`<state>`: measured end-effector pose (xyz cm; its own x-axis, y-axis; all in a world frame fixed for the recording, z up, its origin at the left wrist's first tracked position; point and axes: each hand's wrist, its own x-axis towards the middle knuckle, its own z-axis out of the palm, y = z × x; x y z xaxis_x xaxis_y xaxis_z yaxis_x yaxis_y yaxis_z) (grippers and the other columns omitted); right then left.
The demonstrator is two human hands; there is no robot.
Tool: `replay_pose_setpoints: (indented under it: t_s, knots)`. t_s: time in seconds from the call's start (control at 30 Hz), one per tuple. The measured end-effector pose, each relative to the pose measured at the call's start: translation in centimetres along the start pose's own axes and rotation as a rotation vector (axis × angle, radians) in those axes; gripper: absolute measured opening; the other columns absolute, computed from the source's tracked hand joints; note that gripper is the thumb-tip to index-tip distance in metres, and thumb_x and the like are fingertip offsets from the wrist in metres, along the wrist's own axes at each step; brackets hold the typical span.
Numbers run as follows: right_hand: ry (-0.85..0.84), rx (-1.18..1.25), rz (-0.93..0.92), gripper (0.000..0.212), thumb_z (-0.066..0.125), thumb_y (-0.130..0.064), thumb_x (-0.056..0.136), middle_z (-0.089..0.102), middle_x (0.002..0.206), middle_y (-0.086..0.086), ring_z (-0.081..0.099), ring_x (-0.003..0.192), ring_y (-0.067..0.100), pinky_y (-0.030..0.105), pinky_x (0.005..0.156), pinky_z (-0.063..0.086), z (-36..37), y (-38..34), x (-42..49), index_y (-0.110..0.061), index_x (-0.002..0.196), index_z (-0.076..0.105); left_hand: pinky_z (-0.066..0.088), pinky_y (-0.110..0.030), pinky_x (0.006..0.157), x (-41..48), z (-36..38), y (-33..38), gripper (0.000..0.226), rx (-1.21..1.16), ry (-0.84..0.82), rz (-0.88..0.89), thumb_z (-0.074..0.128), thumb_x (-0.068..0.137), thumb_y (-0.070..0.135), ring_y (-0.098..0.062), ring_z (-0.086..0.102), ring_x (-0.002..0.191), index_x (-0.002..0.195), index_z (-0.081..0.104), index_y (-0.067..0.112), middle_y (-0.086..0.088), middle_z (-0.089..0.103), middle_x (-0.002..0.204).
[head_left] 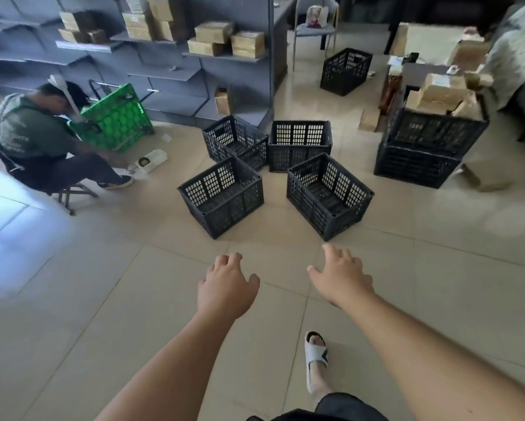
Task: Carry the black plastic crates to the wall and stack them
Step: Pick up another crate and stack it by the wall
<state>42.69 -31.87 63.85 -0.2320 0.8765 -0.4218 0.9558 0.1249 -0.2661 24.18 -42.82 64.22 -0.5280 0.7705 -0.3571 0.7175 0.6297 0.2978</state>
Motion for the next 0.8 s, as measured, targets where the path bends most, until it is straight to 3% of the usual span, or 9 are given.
replay_pose_setpoints:
  t_s: [0.4, 0.8]
  knots:
    - [-0.006, -0.064, -0.127, 0.062, 0.045, -0.055, 0.096, 0.039, 0.148, 0.009, 0.038, 0.133, 0.033, 0.051, 0.103, 0.043, -9.9, -3.4, 20.9, -0.025, 0.148, 0.031, 0.039, -0.044, 0.101, 18.2, -6.0, 10.2, 0.057, 0.064, 0.053, -0.023, 0.044, 0.095, 0.050, -0.026, 0.043, 0.133, 0.146, 0.038, 0.026, 0.000, 0.044, 0.144]
    - [-0.015, -0.117, -0.136, 0.063, 0.041, -0.057, 0.097, 0.036, 0.152, 0.006, 0.037, 0.135, 0.032, 0.054, 0.103, 0.040, -13.4, -15.1, 37.1, -0.028, 0.151, 0.028, 0.040, -0.047, 0.101, 37.0, -11.7, 7.6, 0.060, 0.018, 0.013, -0.084, 0.044, 0.094, 0.051, -0.028, 0.043, 0.133, 0.148, 0.037, 0.027, -0.001, 0.044, 0.144]
